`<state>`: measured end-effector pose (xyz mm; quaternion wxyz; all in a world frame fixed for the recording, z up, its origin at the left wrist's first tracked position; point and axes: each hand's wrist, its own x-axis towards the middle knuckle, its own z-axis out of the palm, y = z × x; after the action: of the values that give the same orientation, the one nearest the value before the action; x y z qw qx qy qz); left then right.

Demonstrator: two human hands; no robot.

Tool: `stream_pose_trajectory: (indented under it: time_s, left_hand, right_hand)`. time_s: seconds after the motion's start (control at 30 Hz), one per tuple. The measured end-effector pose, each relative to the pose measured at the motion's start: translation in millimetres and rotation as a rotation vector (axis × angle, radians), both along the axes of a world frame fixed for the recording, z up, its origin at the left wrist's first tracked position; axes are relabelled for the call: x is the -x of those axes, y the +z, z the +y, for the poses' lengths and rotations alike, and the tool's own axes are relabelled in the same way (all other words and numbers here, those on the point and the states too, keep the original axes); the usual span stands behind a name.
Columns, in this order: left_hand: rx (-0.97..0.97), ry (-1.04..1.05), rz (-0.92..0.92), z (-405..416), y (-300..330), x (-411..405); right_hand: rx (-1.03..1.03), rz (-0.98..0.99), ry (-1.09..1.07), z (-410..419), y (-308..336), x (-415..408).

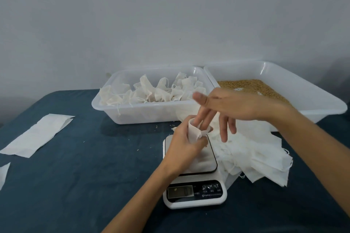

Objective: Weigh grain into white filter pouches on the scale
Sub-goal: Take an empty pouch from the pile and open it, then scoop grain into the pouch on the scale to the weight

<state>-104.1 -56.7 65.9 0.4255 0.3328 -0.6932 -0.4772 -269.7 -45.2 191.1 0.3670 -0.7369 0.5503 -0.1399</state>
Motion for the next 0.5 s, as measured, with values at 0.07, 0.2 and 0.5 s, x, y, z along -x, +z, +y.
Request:
stream_pose_trajectory:
  time_s: [0.07, 0.2, 0.5]
  left_hand:
    - [-0.033, 0.002, 0.043, -1, -1, 0]
    - [-0.085, -0.001, 0.070, -3, -5, 2]
    - [-0.144, 0.021, 0.166, -4, -3, 4]
  right_hand:
    - [0.091, -0.076, -0.080, -7, 4, 22]
    - [0.340, 0.090, -0.393, -40, -14, 103]
    - [-0.044, 0.852, -0.441, -86, -81, 204]
